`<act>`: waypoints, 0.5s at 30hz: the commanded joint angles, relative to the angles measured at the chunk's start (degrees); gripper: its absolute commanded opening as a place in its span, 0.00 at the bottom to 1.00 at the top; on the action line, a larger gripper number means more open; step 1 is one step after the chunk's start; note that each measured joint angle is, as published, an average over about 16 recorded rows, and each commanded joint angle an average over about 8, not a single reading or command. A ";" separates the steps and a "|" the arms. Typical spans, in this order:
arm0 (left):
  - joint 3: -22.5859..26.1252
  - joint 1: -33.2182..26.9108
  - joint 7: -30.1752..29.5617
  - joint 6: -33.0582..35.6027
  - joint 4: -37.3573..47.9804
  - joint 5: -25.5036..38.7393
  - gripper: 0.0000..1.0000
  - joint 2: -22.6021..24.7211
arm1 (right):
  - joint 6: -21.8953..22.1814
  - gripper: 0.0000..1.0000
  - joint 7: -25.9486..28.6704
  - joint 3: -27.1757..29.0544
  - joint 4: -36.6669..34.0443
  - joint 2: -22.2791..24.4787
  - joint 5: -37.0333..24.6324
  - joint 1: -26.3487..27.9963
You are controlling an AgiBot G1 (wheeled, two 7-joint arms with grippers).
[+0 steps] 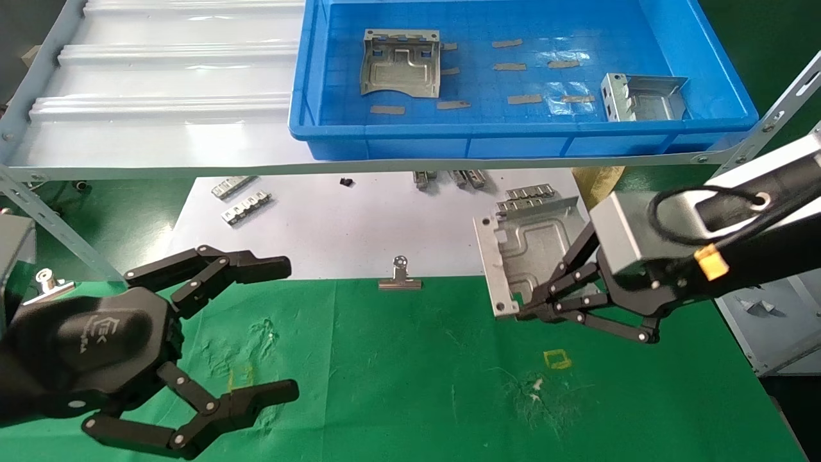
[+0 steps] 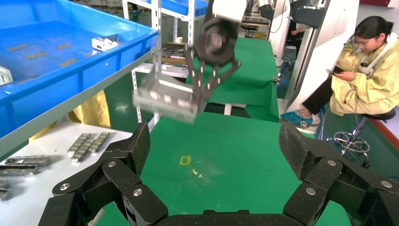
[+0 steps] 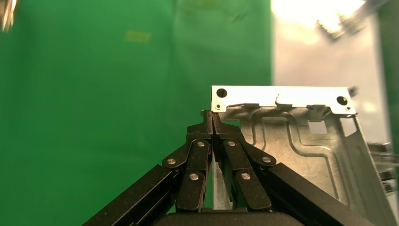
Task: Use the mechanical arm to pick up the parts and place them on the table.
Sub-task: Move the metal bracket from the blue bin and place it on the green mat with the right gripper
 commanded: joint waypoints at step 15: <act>0.01 0.00 0.01 -0.01 0.00 -0.01 1.00 -0.01 | 1.43 0.00 -13.01 -13.08 -17.64 -7.22 -0.05 -7.28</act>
